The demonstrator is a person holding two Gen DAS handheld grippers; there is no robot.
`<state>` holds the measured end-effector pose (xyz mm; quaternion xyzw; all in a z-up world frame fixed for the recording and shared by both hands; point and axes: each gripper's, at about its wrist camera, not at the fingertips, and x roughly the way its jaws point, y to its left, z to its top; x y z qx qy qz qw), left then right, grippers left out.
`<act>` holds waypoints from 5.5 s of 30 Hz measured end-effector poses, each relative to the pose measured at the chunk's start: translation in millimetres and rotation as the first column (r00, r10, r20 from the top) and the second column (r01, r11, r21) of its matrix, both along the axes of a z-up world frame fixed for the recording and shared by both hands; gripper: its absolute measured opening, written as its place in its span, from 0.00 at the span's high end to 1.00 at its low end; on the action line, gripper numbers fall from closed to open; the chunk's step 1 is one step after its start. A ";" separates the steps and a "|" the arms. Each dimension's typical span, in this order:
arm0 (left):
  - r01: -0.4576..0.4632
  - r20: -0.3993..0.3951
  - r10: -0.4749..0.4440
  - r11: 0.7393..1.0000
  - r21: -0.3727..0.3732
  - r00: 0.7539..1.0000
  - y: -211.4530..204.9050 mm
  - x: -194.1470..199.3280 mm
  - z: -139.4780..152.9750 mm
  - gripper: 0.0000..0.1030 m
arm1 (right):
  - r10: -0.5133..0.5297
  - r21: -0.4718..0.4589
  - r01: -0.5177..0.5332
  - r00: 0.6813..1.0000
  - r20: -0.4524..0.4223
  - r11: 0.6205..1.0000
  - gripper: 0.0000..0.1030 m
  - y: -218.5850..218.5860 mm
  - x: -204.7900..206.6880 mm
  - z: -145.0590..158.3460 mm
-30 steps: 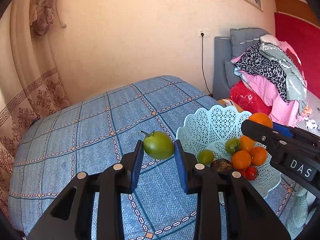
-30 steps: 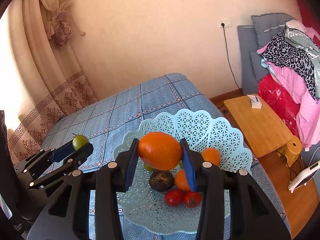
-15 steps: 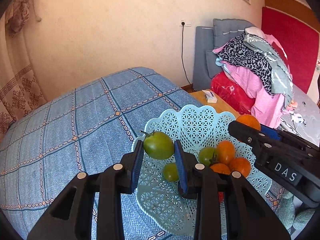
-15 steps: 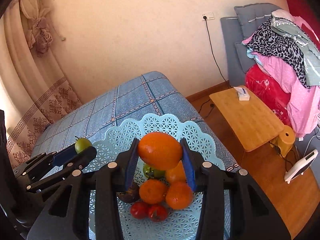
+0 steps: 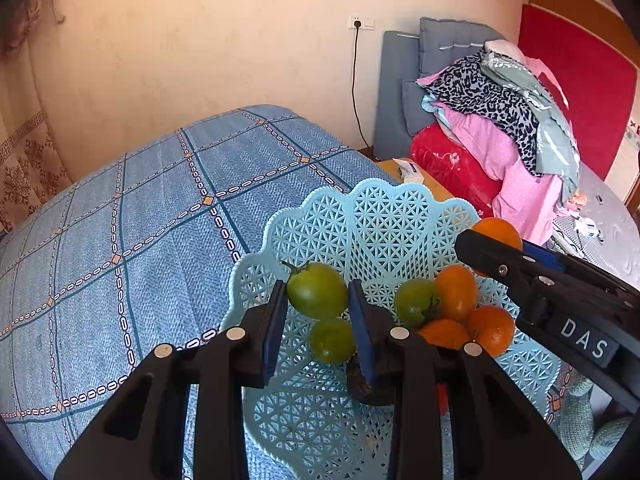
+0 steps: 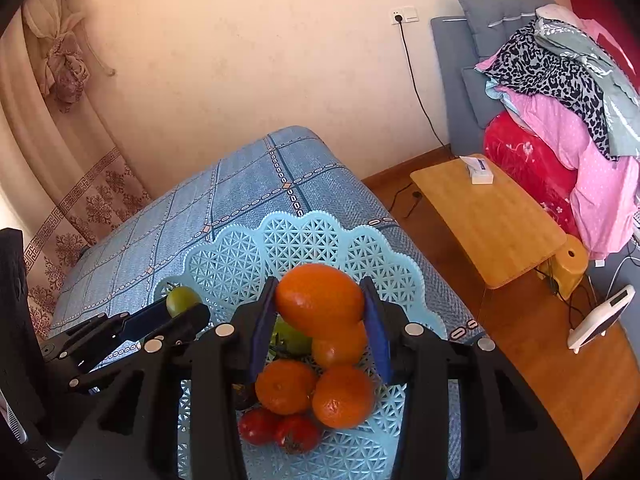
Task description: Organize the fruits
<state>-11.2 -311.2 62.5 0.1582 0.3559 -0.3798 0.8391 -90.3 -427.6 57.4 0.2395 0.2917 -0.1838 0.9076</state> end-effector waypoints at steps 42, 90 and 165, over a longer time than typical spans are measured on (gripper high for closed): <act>-0.118 0.111 0.128 0.989 -0.089 0.986 64.7 -22.6 42.7 0.09 | -0.038 -0.033 0.041 0.996 0.075 0.999 0.11 17.4 -51.4 34.8; -0.240 0.270 0.228 0.971 0.013 0.935 100.7 -60.0 11.2 0.05 | 0.012 -0.298 -0.047 0.993 -0.119 0.953 0.03 94.6 -65.8 -2.8; -0.241 0.335 0.209 0.969 0.055 0.919 91.4 -68.7 2.9 0.05 | 0.008 -0.333 -0.064 0.986 -0.165 0.941 0.03 97.7 -58.9 -10.5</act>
